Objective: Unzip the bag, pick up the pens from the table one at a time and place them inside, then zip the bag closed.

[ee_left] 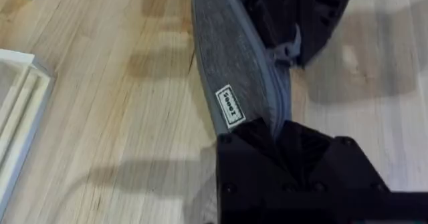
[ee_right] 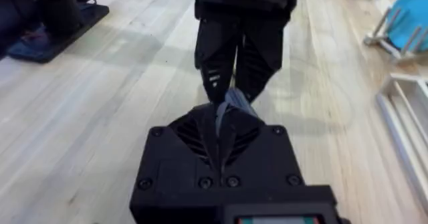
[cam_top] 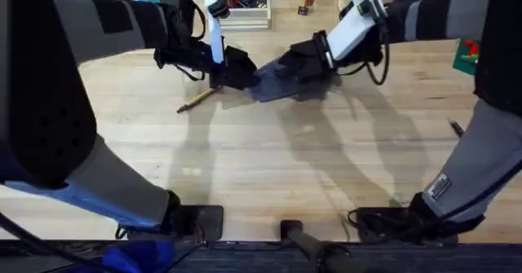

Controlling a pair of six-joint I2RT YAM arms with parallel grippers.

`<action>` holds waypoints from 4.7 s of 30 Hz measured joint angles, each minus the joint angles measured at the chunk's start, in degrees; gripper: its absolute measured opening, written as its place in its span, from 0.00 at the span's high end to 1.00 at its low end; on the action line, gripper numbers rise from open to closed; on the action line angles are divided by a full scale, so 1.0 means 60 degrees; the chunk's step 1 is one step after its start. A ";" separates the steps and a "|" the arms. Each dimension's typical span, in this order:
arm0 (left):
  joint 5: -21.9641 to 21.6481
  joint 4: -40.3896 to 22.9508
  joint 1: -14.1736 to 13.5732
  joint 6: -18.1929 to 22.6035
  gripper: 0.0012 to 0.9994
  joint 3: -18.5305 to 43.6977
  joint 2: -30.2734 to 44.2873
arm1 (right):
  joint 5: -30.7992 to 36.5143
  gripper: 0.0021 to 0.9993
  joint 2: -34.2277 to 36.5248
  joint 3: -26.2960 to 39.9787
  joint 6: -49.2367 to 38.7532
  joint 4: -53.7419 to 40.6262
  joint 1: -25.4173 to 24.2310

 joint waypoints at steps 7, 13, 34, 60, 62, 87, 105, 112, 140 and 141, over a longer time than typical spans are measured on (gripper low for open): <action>-0.0020 0.0000 0.0006 0.0000 0.96 0.0000 0.0000 | 0.0249 0.97 0.0001 0.0000 0.1173 0.1200 0.0635; -0.0049 -0.0044 0.0044 0.0000 0.96 0.0000 0.0000 | 0.0280 0.97 0.0003 0.0000 0.2088 0.1441 0.0838; -0.0049 0.0046 0.0025 -0.0004 0.96 0.0000 0.0000 | 0.0178 0.00 0.0000 0.0000 0.2411 0.1443 0.1373; 0.0251 -0.0160 -0.0023 -0.0306 0.00 0.0000 0.0000 | 0.0182 0.00 -0.0003 0.0036 0.2866 0.1208 0.1344; 0.0433 -0.0213 0.0104 -0.0492 0.00 0.0000 0.0000 | 0.0247 0.00 -0.0078 0.0047 0.3160 0.1195 0.1315; -0.0851 -0.3650 0.0976 -0.1254 0.01 -0.0018 -0.5274 | 0.3370 0.00 -0.4945 0.0305 0.5433 -0.3766 0.0488; -0.3801 -0.6470 0.0973 -0.4234 0.01 0.0024 -0.8500 | 0.7924 0.00 -0.5457 0.3775 0.5522 -0.9723 0.0491; -0.4556 -0.6943 0.0984 -0.4754 0.01 0.0909 -0.8502 | 0.8545 0.00 -0.5458 0.3916 0.5528 -1.0385 0.0491; -0.4628 -0.6972 0.0984 -0.4875 0.01 0.1279 -0.8502 | 0.9546 0.97 -0.5273 0.3938 0.3103 -0.7345 0.0608; -0.4624 -0.6972 0.0984 -0.4883 0.01 0.1281 -0.8502 | 0.9656 0.97 -0.5196 0.3938 0.2966 -0.7227 0.0636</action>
